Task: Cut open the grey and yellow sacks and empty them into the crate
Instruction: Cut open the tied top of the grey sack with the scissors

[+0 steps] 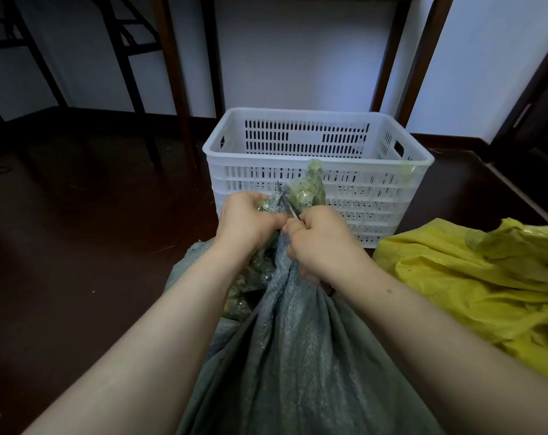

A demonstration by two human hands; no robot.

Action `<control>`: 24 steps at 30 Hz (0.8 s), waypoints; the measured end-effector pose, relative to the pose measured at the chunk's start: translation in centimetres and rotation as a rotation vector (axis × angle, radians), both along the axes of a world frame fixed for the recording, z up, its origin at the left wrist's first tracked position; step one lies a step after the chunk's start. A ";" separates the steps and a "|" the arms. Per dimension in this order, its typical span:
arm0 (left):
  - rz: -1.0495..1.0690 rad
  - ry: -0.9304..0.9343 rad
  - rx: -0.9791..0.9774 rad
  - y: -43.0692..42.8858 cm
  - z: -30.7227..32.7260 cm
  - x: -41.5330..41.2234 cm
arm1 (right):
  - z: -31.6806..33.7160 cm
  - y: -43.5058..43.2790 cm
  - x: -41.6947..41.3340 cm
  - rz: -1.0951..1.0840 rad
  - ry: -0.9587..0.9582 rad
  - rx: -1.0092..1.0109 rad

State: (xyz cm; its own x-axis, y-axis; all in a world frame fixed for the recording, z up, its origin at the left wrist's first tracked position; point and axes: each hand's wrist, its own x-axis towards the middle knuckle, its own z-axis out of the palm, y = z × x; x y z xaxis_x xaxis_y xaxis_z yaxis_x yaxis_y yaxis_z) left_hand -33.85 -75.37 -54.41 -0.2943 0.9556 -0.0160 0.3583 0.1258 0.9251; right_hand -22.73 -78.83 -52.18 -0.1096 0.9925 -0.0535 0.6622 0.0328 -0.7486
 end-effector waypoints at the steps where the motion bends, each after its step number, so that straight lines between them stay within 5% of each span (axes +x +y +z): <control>1: -0.007 -0.010 -0.004 -0.1 0.0 0.0 | 0.0 0.1 0.0 0.003 -0.047 0.034; 15: 0.016 0.156 0.056 0.2 0.1 -0.7 | 0.0 -0.8 0.0 0.051 -0.217 0.178; 19: 0.100 0.287 -0.118 -0.8 -3.0 -3.3 | 4.3 0.8 1.5 -0.119 0.102 0.447; 24: 0.031 0.123 0.014 -0.1 -0.6 -0.6 | 2.3 2.0 3.2 -0.110 0.389 -0.061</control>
